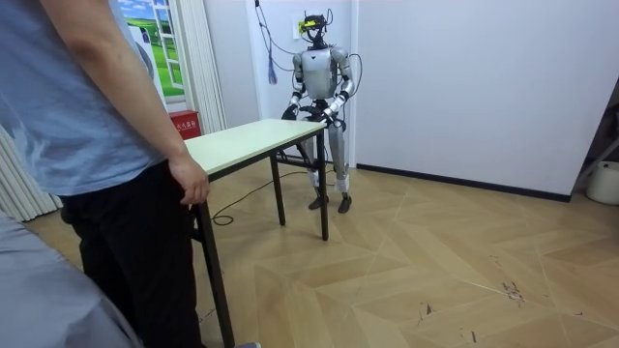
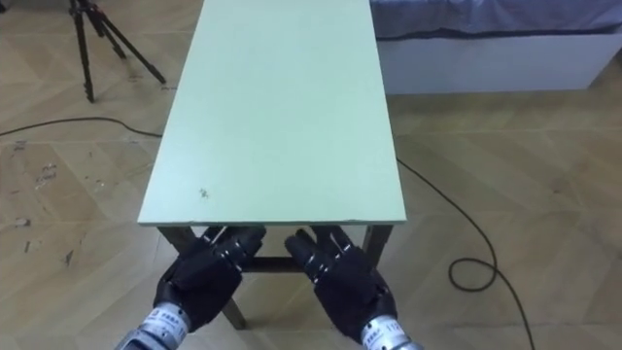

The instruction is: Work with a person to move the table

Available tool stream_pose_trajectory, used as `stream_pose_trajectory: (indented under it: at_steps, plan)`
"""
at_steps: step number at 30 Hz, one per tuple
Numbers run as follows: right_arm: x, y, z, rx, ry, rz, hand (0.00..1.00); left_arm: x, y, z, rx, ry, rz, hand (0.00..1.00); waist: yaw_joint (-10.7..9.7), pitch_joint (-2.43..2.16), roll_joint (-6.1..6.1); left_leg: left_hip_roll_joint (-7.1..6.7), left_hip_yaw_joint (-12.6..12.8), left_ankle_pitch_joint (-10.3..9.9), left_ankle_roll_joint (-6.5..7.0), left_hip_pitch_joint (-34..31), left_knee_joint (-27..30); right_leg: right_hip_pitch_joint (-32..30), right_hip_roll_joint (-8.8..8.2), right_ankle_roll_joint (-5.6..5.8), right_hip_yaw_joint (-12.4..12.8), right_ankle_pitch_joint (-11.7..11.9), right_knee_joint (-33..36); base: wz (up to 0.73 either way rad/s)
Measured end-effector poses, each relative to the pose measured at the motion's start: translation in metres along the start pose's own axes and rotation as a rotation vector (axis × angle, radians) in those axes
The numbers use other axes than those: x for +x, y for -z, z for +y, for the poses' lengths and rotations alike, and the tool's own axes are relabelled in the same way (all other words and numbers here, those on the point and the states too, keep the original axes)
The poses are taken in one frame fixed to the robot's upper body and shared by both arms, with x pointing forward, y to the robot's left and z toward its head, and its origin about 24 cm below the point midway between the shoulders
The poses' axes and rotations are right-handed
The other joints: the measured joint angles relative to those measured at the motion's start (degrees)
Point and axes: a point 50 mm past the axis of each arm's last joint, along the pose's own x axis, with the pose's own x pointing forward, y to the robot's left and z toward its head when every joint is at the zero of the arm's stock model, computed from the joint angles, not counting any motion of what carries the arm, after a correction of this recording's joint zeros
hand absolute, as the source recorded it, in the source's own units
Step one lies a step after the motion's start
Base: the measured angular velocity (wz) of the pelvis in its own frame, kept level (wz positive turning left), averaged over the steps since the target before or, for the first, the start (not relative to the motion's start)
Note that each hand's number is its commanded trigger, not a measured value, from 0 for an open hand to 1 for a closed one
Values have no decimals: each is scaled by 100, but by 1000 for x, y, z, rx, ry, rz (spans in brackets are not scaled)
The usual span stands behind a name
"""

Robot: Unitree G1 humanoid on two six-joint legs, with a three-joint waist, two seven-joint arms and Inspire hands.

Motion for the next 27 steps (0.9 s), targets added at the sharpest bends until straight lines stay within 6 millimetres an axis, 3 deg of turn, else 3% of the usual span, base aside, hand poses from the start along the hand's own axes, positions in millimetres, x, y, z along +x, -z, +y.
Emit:
stream_pose_trajectory:
  at_steps: [9, 17, 23, 27]
  plan:
    - [8, -12, -1, 30, 43, 25, 0, 1, -30, 12, -216, -102, -92, 0, 18, 23, -23, 13, 64, 0, 1, 98, -63, -4, 17, -15, 65, 12, 82, -4]
    - [10, -22, -4, 34, 93, 10, 0, 4, -33, 11, -294, -122, -88, 0, 19, 21, -22, 11, 54, 1, 1, 73, -38, -9, 17, -24, 64, 16, 68, 0]
    - [13, -28, -3, 190, 123, -27, 0, 4, -36, 10, -477, -115, -92, 0, 29, 16, -21, 12, 41, 1, 1, 60, -38, -42, 26, -24, 110, 16, 66, -4]
    - [16, -30, 0, 297, 122, -50, 0, 5, -37, 10, -509, -122, -90, 0, 32, 10, -18, 15, 46, 1, 1, 35, -38, -77, 28, -24, 122, 17, 80, -1]
